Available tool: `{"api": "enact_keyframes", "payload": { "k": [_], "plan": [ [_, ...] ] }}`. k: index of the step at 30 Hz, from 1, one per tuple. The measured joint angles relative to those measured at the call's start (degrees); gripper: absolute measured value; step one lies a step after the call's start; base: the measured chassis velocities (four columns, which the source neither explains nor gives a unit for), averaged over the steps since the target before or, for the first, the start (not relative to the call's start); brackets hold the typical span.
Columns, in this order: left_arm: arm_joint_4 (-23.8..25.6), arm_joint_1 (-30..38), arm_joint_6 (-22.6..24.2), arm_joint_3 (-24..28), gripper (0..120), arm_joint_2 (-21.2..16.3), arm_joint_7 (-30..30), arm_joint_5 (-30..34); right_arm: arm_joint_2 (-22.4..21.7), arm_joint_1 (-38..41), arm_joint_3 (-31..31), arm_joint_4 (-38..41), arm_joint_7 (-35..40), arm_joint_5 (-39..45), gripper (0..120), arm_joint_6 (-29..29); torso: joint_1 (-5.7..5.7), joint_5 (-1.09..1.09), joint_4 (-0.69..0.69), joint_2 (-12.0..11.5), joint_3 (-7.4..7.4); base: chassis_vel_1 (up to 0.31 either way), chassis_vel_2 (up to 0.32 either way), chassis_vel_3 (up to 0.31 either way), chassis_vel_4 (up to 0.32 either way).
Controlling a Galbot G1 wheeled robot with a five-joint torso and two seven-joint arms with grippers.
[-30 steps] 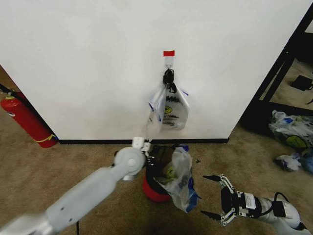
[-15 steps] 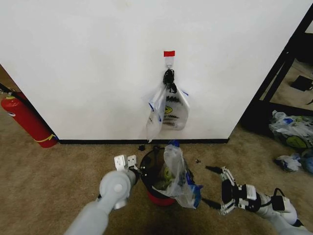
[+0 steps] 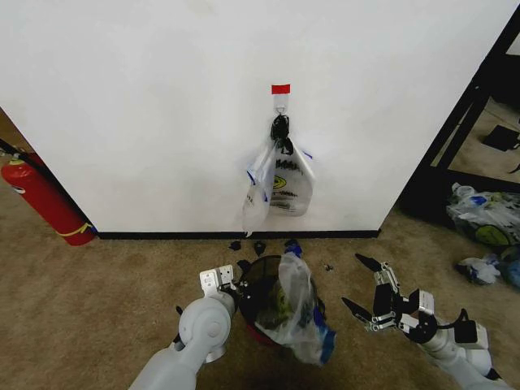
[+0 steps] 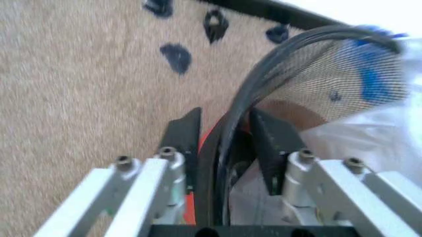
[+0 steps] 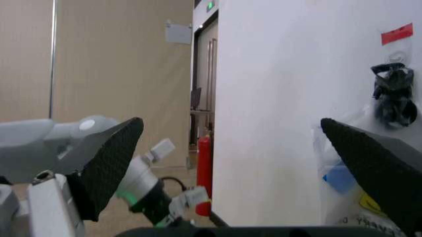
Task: Pick up the garbage bag from the wall and place it over the trash bin.
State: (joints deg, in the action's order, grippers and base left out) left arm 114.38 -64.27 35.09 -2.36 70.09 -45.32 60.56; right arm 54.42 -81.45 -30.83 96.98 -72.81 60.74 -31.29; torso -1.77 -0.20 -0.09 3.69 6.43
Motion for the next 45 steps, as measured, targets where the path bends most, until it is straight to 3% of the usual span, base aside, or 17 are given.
{"api": "enact_keyframes", "payload": {
  "k": [4,7,8,9,12,14,18,20,22,23,26,28,33,36,45],
  "plan": [
    [2.6,-0.2,-0.7,-0.7,49,-1.4,1.0,-1.3,0.1,0.4,0.0,-0.9,0.0,0.1,100,0.0,0.0,0.0,0.0,0.0,0.0,0.0,0.0,0.0,0.0],
    [5.0,-1.1,-3.1,-0.7,60,-2.7,4.0,-7.2,0.1,0.9,0.2,-2.2,1.8,1.2,100,-0.1,0.0,0.0,0.01,0.0,0.0,0.0,0.0,0.0,0.0],
    [7.4,-2.1,-4.5,0.1,66,-3.7,7.4,-12.4,0.0,1.1,0.6,-3.2,5.3,1.9,100,-0.8,0.0,0.0,0.01,0.0,0.0,0.0,0.0,0.0,0.0],
    [7.4,-2.1,-4.5,0.1,66,-3.7,7.4,-12.4,0.0,1.1,0.6,-3.2,5.3,1.9,100,-0.8,0.0,0.0,0.01,0.0,0.0,0.0,0.0,0.0,0.0],
    [11.1,-3.3,-5.4,4.2,81,-5.5,13.3,-20.4,0.3,1.2,1.2,-4.2,23.2,-3.2,100,-3.5,0.0,0.0,0.02,0.0,0.0,0.0,0.0,0.0,0.0],
    [11.5,-1.8,-4.7,7.5,88,-5.7,14.0,-20.9,0.8,1.3,1.3,-4.2,34.0,-9.3,100,-4.6,0.0,0.01,0.03,0.0,0.0,0.0,0.0,0.0,0.0],
    [10.1,3.9,-3.4,13.1,97,-5.6,12.2,-18.3,1.3,1.1,1.6,-3.9,42.6,-14.9,100,-5.2,0.0,0.0,0.01,0.0,0.0,0.0,0.0,0.0,0.0],
    [8.2,10.5,-2.4,19.1,100,-5.4,7.6,-12.4,1.9,0.7,1.5,-4.0,44.7,-18.8,100,-6.0,-0.01,0.0,-0.01,0.0,0.01,0.0,0.0,0.0,0.0],
    [7.1,16.2,-1.1,23.5,100,-4.7,2.4,-5.1,2.5,0.4,1.3,-4.5,44.8,-21.2,100,-6.7,-0.01,0.01,-0.02,0.0,0.0,0.0,0.0,0.0,0.0],
    [7.1,16.2,-1.1,23.5,100,-4.7,2.4,-5.1,2.5,0.4,1.3,-4.5,44.8,-21.2,100,-6.7,-0.01,0.01,-0.02,0.0,0.0,0.0,0.0,0.0,0.0],
    [5.1,22.7,0.6,27.6,100,-2.4,-6.0,6.4,3.4,0.4,1.1,-5.4,45.2,-22.7,100,-7.1,-0.01,0.01,-0.02,0.0,0.01,0.0,0.0,0.0,0.0],
    [3.7,24.2,1.1,29.2,100,-1.5,-8.9,8.6,3.8,0.5,1.1,-5.9,45.7,-23.2,100,-7.2,-0.01,0.01,-0.01,0.0,0.01,0.0,0.0,0.0,0.0],
    [2.6,23.7,2.4,30.8,97,-1.7,-11.7,8.6,4.1,0.5,1.2,-6.0,45.9,-24.0,100,-7.3,-0.01,0.01,0.02,0.0,0.01,0.0,0.0,0.0,0.0],
    [1.3,21.3,2.6,31.2,83,-2.1,-11.8,5.3,4.2,0.4,1.3,-6.0,45.9,-24.3,100,-7.3,-0.01,0.01,0.02,0.0,0.01,0.0,0.0,0.0,0.0],
    [3.9,17.5,2.5,28.7,52,-3.3,-11.9,6.0,4.3,0.9,1.8,-6.6,45.5,-24.8,100,-7.3,0.0,0.0,0.01,0.0,0.0,0.0,0.0,0.0,0.0]
  ]
}}
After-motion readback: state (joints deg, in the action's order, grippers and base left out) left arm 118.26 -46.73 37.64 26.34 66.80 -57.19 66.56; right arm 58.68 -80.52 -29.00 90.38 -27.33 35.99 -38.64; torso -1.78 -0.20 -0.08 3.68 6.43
